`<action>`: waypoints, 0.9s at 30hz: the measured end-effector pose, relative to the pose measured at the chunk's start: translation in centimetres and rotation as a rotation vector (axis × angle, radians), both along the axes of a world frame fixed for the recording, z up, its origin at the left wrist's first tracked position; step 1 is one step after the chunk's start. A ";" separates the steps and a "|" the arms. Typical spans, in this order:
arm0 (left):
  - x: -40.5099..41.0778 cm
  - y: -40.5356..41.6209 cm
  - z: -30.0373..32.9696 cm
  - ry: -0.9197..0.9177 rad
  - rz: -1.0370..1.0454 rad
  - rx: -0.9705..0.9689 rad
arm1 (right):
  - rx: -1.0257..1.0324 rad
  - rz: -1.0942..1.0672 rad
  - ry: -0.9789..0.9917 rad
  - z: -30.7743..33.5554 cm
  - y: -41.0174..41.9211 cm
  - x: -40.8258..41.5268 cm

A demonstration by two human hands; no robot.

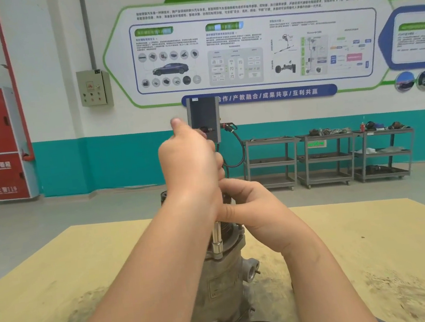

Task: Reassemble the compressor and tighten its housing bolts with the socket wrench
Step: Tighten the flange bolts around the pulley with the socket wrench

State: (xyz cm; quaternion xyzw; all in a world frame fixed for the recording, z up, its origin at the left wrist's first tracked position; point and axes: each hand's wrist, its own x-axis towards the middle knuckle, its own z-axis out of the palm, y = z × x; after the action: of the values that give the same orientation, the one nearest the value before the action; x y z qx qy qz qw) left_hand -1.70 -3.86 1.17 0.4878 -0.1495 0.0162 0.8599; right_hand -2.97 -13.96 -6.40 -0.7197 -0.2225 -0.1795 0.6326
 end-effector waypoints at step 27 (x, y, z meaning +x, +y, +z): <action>1.6 -1.2 -0.8 -0.544 0.016 0.575 | -0.055 -0.046 0.037 -0.2 -0.5 -0.2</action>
State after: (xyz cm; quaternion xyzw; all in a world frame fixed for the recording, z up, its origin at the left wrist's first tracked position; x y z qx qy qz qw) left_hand -0.12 -5.03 0.40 0.6878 -0.3664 0.1087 0.6171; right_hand -3.15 -14.47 -6.58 -0.7451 -0.1991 -0.1744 0.6123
